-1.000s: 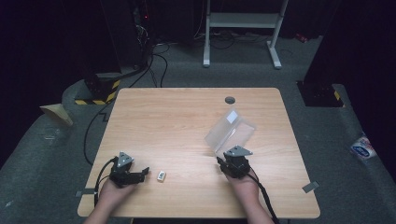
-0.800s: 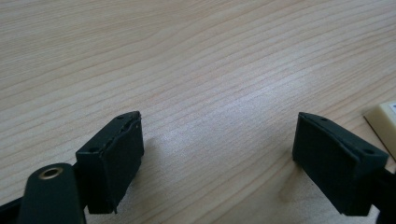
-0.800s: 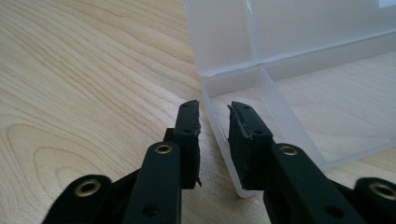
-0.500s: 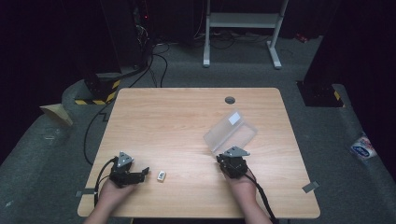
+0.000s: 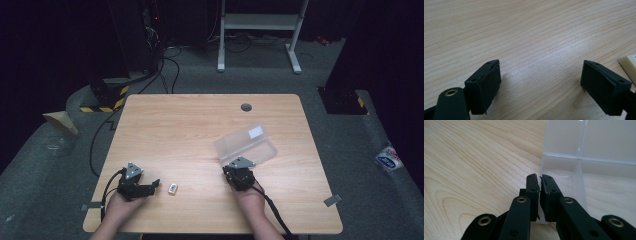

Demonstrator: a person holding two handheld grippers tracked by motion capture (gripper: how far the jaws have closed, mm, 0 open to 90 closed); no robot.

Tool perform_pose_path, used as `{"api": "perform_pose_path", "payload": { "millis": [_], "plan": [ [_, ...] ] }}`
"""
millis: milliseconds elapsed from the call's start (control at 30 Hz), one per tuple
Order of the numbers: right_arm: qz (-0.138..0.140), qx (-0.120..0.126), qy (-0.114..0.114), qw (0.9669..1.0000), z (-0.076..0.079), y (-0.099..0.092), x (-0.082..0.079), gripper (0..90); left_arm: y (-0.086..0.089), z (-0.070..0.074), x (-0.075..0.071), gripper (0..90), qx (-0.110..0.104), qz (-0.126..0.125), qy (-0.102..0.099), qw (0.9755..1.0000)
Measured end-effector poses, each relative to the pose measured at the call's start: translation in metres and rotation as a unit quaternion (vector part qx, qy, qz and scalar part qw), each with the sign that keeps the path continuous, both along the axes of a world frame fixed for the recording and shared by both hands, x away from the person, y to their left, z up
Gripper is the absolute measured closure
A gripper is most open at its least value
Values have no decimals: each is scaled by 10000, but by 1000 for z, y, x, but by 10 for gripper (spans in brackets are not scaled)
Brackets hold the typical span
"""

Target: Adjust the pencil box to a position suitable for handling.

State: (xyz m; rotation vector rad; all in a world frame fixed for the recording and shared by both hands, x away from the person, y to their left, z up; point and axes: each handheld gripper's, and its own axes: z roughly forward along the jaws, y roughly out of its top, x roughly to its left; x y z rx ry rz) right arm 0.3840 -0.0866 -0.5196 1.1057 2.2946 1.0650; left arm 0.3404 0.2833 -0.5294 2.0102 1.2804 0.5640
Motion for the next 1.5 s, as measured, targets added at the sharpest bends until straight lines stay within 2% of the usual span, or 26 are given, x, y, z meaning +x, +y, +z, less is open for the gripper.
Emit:
{"api": "perform_pose_path", "payload": {
  "millis": [400,500,533,567,667,733,767,800,833,900,1067,1300,1500],
  "plan": [
    [210,7,-29,9998,1,25,1,837,0,0,0,168,-9,6,1,10000],
    [235,94,-27,9997,2,29,1,802,0,0,0,169,-9,6,1,10000],
    [235,94,-27,9997,2,29,1,802,0,0,0,169,-10,9,0,10000],
    [212,193,-43,9996,7,27,-1,775,0,0,0,170,3,-1,-4,10000],
    [149,223,-199,9994,15,17,-2,757,0,0,0,170,1,-11,-3,10000],
    [81,240,-225,9994,17,12,-2,755,0,0,0,171,-2,-11,-3,10000],
    [-107,207,-251,9994,21,-2,0,751,0,0,0,171,-1,-13,-3,10000],
    [-107,207,-251,9994,21,-2,0,751,0,0,0,171,-1,-13,-3,10000],
    [-243,230,-154,9993,20,-14,4,751,0,0,0,171,-6,-17,-4,10000],
    [-292,188,-94,9994,17,-19,6,752,0,0,0,174,-23,-14,1,10000],
    [-215,134,-3,9997,10,-16,4,769,0,0,0,174,-15,-12,-1,10000],
    [-176,95,67,9998,2,-5,6,838,0,0,0,175,-9,-11,-6,10000],
    [-140,102,78,9998,3,8,8,828,0,0,0,175,-11,-10,-4,10000]
  ]
}}
